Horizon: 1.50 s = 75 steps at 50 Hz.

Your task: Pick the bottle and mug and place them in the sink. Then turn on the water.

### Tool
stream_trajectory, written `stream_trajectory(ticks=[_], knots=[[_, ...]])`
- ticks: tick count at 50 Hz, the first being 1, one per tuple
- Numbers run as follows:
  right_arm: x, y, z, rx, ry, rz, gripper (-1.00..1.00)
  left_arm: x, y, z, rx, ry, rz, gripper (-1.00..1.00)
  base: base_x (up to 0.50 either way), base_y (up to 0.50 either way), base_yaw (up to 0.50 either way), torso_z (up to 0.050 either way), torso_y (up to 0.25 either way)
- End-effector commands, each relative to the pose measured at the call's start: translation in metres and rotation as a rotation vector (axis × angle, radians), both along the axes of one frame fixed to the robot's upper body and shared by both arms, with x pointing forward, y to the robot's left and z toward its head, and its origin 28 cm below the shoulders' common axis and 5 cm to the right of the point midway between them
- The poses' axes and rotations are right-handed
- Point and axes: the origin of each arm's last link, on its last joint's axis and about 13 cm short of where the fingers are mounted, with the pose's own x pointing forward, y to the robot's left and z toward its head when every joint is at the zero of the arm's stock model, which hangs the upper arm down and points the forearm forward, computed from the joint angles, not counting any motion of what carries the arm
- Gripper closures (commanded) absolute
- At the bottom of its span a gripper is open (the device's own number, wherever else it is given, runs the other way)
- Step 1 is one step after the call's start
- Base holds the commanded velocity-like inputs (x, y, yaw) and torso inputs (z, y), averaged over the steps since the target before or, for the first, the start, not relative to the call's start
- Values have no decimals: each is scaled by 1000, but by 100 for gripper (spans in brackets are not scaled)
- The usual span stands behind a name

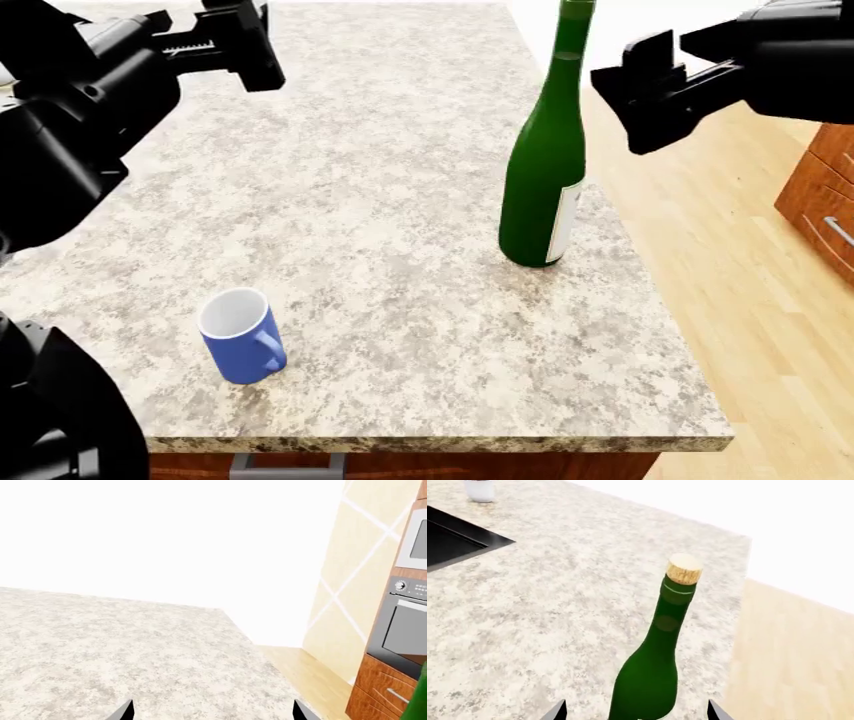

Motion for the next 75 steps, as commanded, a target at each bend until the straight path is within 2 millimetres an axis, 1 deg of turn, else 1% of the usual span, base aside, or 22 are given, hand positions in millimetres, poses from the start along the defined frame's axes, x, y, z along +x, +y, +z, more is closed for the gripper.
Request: stream_trajectory(ticks=[1, 7, 16, 21, 40, 62, 70, 71, 75], knots=[[35, 15, 14, -19, 44, -10, -100, 0, 3, 0, -3, -2, 2, -100, 0, 0, 0, 0, 0], [57, 17, 13, 8, 47, -48, -100, 1, 6, -2, -10, 1, 6, -100, 0, 0, 0, 0, 0], [83, 18, 8, 32, 53, -79, -100, 2, 9, -2, -16, 3, 12, -100, 0, 0, 0, 0, 0], [93, 22, 8, 23, 64, -83, -100, 1, 10, -1, -18, 2, 15, -100, 0, 0, 0, 0, 0], [125, 29, -11, 7, 121, -116, -100, 3, 15, -4, -24, 8, 27, -100, 0, 0, 0, 0, 0], [135, 41, -25, -2, 159, -83, -100, 2, 20, -8, -31, 13, 38, -100, 0, 0, 0, 0, 0], [135, 43, -26, 6, 157, -73, -100, 1, 20, -8, -30, 12, 40, -100, 0, 0, 0, 0, 0], [135, 42, -25, 5, 155, -75, 100, 2, 20, -8, -30, 12, 40, -100, 0, 0, 0, 0, 0], [134, 42, -24, 2, 150, -81, 100, 2, 21, -8, -30, 12, 41, -100, 0, 0, 0, 0, 0]])
